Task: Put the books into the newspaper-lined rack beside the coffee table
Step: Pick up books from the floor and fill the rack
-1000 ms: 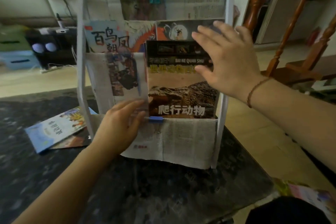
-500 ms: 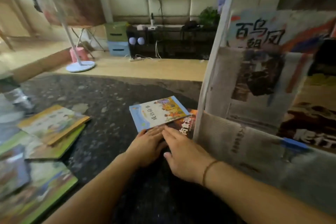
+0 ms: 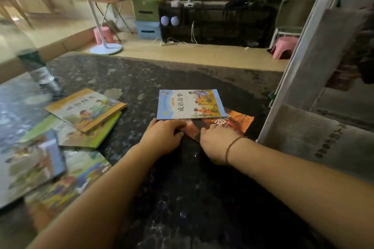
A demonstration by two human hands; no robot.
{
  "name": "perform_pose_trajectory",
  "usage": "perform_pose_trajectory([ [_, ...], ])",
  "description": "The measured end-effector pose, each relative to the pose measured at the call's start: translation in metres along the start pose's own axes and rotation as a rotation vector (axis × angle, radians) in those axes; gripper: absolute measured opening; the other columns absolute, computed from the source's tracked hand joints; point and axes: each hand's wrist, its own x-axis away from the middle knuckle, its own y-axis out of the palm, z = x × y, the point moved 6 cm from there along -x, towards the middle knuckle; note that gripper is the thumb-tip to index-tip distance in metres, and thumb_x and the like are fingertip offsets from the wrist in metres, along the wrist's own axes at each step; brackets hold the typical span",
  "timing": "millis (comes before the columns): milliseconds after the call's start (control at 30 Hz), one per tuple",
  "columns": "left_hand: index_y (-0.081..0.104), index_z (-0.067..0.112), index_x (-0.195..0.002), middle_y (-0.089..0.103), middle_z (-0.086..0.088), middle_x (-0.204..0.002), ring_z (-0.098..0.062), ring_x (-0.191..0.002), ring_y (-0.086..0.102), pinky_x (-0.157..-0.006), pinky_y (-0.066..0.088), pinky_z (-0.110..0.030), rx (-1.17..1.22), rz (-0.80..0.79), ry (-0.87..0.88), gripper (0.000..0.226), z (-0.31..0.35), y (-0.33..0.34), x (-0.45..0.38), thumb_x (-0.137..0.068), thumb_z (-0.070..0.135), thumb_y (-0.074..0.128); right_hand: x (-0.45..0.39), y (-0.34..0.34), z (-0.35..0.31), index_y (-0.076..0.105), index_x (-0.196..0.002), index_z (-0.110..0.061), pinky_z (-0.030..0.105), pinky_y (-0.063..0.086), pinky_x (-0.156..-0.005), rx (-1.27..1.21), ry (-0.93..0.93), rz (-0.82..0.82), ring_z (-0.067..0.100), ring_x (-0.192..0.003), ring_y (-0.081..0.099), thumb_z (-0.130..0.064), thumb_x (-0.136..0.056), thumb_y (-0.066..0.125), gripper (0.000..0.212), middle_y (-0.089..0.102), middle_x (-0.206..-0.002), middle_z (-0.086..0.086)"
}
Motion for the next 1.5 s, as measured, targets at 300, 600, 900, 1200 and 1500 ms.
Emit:
perform_pose_trajectory([
  [300,0.044,0.027,-0.146,0.039,0.000,-0.155,-0.025,-0.139,0.040,-0.115,0.030,-0.036,0.168,-0.110,-0.152,0.045,-0.008,-0.009,0.026,-0.101,0.023,0.047,-0.005,-0.002,-0.036,-0.014,-0.152,-0.011,0.054,0.036,-0.100,-0.058,-0.096,0.033,0.050,-0.132,0.035,-0.016,-0.101,0.032,0.069,0.035,-0.144,0.033],
  [600,0.069,0.012,-0.107,0.057,-0.008,-0.092,-0.021,-0.077,0.052,-0.065,0.045,-0.031,1.597,-0.065,-0.647,0.043,-0.012,-0.014,0.115,-0.101,0.046,0.044,0.060,-0.056,-0.100,0.034,-0.139,0.010,0.039,0.045,-0.067,0.028,-0.270,0.541,0.038,-0.103,0.064,-0.004,-0.099,0.030,0.042,0.062,-0.120,0.021],
  [900,0.067,-0.003,-0.079,0.065,-0.012,-0.056,-0.018,-0.039,0.059,-0.034,0.043,-0.021,1.346,0.042,-0.660,0.021,-0.010,-0.054,0.169,-0.092,-0.003,0.051,0.107,-0.044,-0.104,0.038,-0.143,-0.029,0.042,0.044,-0.094,-0.468,-0.332,0.253,0.030,-0.118,0.053,-0.073,-0.090,0.023,0.071,0.057,-0.132,0.007],
  [1200,0.068,0.000,-0.108,0.073,-0.019,-0.090,-0.025,-0.069,0.072,-0.051,0.058,-0.033,1.298,-0.045,-0.546,0.025,-0.017,-0.091,0.258,-0.100,0.003,0.045,0.116,0.002,-0.081,0.062,-0.118,-0.027,0.027,0.047,-0.092,-1.010,-0.168,0.144,0.009,-0.104,0.059,-0.053,-0.094,0.049,0.038,0.065,-0.118,-0.006],
  [1500,0.077,0.023,-0.105,0.071,-0.020,-0.111,-0.028,-0.086,0.070,-0.066,0.057,-0.037,1.292,-0.075,-0.307,0.034,0.004,-0.136,0.288,-0.096,0.008,0.048,0.145,-0.022,-0.046,0.059,-0.111,-0.014,0.045,0.057,-0.079,-2.003,-0.092,-0.034,0.032,-0.095,0.070,-0.004,-0.090,0.061,0.023,0.074,-0.098,0.016],
])
